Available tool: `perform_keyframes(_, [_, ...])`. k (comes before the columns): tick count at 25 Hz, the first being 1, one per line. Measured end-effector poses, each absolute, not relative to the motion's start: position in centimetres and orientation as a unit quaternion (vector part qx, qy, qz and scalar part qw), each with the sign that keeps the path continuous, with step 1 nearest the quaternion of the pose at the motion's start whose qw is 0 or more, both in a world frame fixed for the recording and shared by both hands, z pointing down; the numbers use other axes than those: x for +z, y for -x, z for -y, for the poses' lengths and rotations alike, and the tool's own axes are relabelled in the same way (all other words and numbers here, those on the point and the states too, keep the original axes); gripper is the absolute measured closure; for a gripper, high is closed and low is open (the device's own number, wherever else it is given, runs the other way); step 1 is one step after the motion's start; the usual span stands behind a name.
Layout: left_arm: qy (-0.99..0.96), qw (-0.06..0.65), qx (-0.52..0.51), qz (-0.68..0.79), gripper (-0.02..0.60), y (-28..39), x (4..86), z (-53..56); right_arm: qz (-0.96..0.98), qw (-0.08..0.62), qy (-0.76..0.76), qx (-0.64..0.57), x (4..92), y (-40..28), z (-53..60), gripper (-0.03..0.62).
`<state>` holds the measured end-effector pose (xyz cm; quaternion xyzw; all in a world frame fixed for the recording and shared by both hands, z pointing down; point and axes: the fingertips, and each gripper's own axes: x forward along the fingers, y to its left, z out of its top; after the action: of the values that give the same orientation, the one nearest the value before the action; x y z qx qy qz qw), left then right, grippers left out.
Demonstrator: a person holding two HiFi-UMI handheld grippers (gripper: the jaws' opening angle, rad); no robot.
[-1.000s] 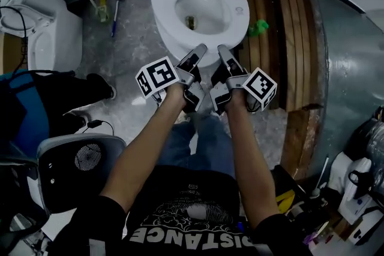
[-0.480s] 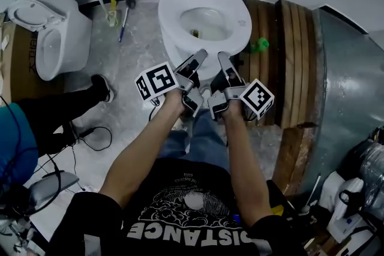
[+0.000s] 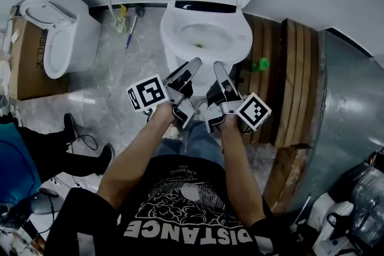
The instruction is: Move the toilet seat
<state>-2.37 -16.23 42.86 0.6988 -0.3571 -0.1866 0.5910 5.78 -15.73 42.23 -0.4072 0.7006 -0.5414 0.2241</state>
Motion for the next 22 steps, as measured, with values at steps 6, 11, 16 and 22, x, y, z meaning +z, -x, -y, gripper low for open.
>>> perform_keyframes(6, [-0.718, 0.562, -0.199, 0.361, 0.440, 2.5, 40.1, 18.9, -0.701, 0.226, 0.390, -0.553, 40.0, -5.8, 18.5, 0.493])
perform_keyframes(11, [-0.720, 0.547, -0.211, 0.372, 0.442, 2.6, 38.4, 22.8, -0.709, 0.227, 0.370, -0.556, 38.4, -5.8, 22.8, 0.493])
perform_keyframes(16, [-0.721, 0.537, -0.217, 0.380, 0.442, 2.6, 36.3, 26.1, -0.715, 0.220, 0.356, -0.560, 36.4, -5.8, 26.1, 0.494])
perform_keyframes(22, [-0.739, 0.508, -0.220, 0.383, 0.442, 2.8, 34.4, 26.1, -0.737, 0.216, 0.335, -0.546, 34.5, -5.5, 26.1, 0.499])
